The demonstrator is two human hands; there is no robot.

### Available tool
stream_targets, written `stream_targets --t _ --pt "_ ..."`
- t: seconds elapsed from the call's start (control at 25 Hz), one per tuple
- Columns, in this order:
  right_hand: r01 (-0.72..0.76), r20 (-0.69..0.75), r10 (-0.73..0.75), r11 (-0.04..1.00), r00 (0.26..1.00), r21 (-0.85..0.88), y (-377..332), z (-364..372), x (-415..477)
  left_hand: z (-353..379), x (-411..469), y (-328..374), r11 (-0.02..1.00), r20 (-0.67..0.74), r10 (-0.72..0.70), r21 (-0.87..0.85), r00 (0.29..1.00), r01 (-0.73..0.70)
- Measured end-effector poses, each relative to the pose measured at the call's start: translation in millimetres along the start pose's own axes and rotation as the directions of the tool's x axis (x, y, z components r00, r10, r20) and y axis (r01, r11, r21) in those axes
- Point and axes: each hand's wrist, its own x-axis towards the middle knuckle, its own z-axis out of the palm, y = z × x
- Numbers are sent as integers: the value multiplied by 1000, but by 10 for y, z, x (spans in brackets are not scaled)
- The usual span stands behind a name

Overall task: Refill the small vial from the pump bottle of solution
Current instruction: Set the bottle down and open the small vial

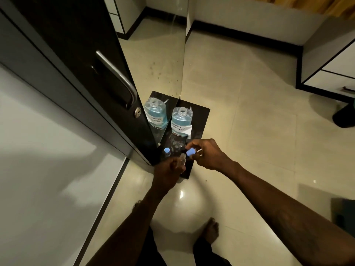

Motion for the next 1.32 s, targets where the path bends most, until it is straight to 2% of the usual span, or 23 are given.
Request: stream_targets --t 0.08,0.28,0.52,0.76,0.88,1.0,1.08,1.16,1.32 --pt "-83 -18 82 996 996 -34 146 173 87 85 46 -123 1000 -120 -11 10 993 12" --pt "-133 10 135 986 991 -100 445 618 300 264 205 -386 1000 -225 4 8 974 -2" --pt "-193 45 198 977 979 -91 566 876 342 380 297 -593 996 -229 35 90 973 -15" --pt "-224 34 227 972 973 -69 606 882 316 370 304 -594 999 -239 37 39 970 -29" --pt "-217 -57 215 975 975 -35 534 802 230 318 234 -565 999 -255 1 37 967 9" --pt "-158 -133 159 987 978 19 266 647 298 167 84 -588 994 -376 -48 70 925 80" --pt "-68 -51 67 997 996 -33 62 599 476 16 19 -545 994 -448 -78 30 891 103" --pt "12 67 -6 995 998 -100 -137 630 683 -123 -24 -486 998 -445 -62 -1 893 69" --pt "74 187 -26 964 982 -255 -251 831 938 -217 -76 -330 999 -431 -9 -51 902 -14"
